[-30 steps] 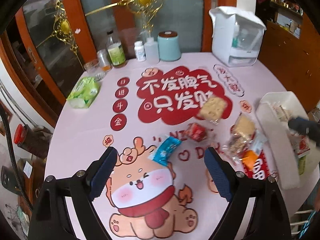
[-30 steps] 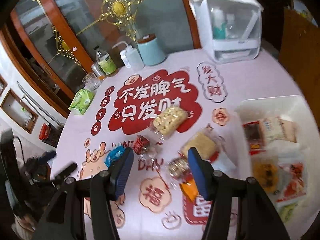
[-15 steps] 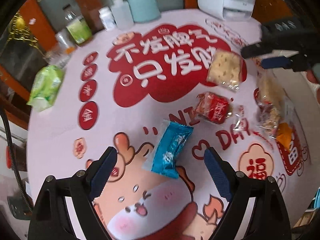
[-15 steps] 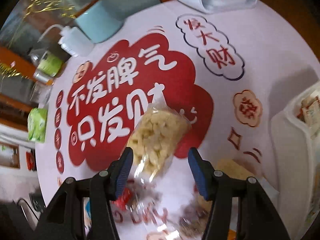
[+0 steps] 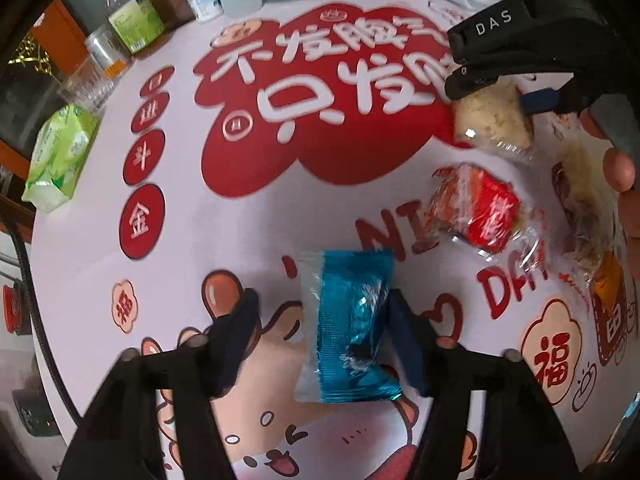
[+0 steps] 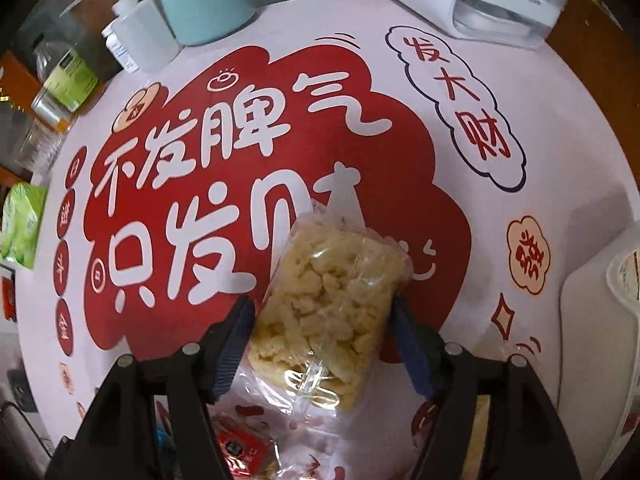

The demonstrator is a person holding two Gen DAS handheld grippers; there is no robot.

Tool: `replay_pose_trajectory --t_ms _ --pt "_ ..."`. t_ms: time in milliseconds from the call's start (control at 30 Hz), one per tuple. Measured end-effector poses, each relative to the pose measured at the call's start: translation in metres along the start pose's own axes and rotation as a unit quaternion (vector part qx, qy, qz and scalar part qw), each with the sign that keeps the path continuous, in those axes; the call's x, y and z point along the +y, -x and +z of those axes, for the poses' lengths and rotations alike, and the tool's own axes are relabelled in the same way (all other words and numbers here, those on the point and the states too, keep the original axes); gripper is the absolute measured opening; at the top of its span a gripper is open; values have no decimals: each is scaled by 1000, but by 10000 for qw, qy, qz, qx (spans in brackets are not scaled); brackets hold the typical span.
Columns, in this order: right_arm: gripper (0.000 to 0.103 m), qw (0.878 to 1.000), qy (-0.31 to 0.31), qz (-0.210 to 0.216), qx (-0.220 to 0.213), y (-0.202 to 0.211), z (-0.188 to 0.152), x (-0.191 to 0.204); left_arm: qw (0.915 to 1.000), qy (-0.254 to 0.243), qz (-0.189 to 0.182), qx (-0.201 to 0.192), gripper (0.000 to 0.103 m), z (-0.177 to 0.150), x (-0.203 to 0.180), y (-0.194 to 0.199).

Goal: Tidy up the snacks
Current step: 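Grasp the blue wrapper with the left tool while the right grasps the clear puffed-snack bag, then carry both snacks over the white tray and open both tools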

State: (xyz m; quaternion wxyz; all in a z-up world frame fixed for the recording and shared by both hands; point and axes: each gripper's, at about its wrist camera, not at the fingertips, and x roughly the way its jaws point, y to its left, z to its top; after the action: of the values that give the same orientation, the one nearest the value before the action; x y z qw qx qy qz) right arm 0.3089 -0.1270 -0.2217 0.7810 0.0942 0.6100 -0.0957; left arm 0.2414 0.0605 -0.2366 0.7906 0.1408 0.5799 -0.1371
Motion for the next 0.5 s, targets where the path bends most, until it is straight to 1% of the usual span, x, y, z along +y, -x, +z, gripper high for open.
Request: replay_pose_trajectory --t_ms 67,100,133,167,300,400,500 --pt "66 9999 93 -6 -49 0 -3 0 9999 92 -115 42 53 0 3 -2" --pt "66 9999 125 8 -55 1 -5 -1 9997 165 -199 56 45 0 6 -2" --pt "65 9999 160 28 -52 2 -7 -2 9992 252 -310 71 41 0 8 -2" --pt "65 9998 191 56 -57 3 -9 -3 9992 296 -279 64 36 0 9 -2" --pt "64 9990 228 370 -98 17 -22 -11 9980 542 -306 71 30 -1 12 1" --pt "64 9974 288 610 -261 37 -32 -17 9968 728 -325 46 29 -3 13 8" --pt "64 9942 364 894 -474 65 -45 -26 9956 856 -357 -98 29 -8 10 27"
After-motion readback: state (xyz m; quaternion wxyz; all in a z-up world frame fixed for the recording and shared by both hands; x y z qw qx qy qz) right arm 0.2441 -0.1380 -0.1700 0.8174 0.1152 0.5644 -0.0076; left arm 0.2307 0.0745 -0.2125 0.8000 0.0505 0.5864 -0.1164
